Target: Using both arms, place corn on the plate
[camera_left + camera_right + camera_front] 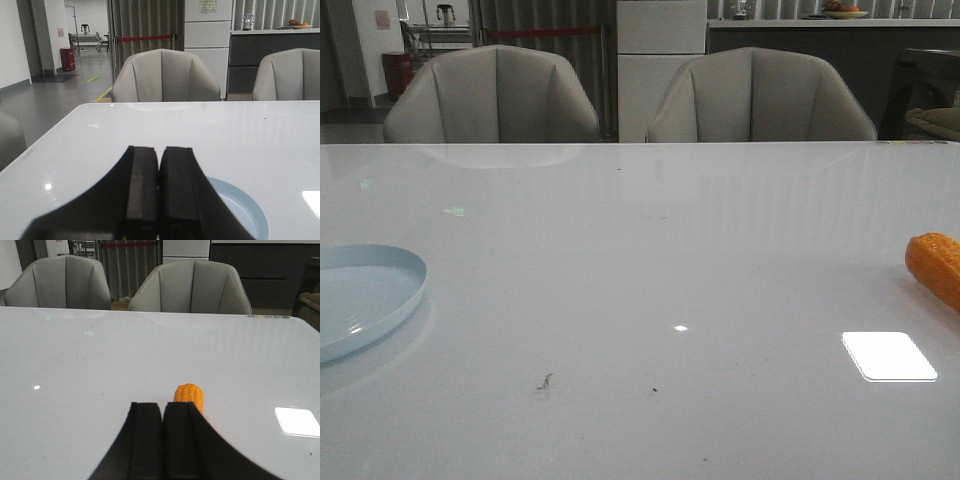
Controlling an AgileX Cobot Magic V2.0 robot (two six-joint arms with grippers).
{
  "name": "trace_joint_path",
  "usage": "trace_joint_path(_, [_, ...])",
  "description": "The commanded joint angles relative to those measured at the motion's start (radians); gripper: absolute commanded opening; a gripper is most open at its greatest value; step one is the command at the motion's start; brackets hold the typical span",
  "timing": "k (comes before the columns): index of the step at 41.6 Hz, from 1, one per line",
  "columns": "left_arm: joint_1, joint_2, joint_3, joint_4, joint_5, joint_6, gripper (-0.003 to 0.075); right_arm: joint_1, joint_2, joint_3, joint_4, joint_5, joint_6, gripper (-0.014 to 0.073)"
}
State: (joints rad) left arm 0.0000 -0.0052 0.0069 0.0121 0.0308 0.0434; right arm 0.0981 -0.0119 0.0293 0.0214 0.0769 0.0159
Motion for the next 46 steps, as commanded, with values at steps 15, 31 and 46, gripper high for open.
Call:
trace_joint_path(15, [-0.007,-0.015,0.036,0.001,-0.097,-0.007,0.009,-0.001,-0.022,-0.022,-0.004,-0.084,-0.002,0.0056])
trace_joint_path(31, [-0.007,-0.015,0.036,0.001,-0.102,-0.007,0.009,-0.001,-0.022,-0.022,-0.002,-0.089,-0.001,0.0056])
trace_joint_path(46, [-0.007,-0.015,0.036,0.001,-0.217,-0.007,0.009,-0.001,-0.022,-0.022,-0.003,-0.128,-0.001,0.0056])
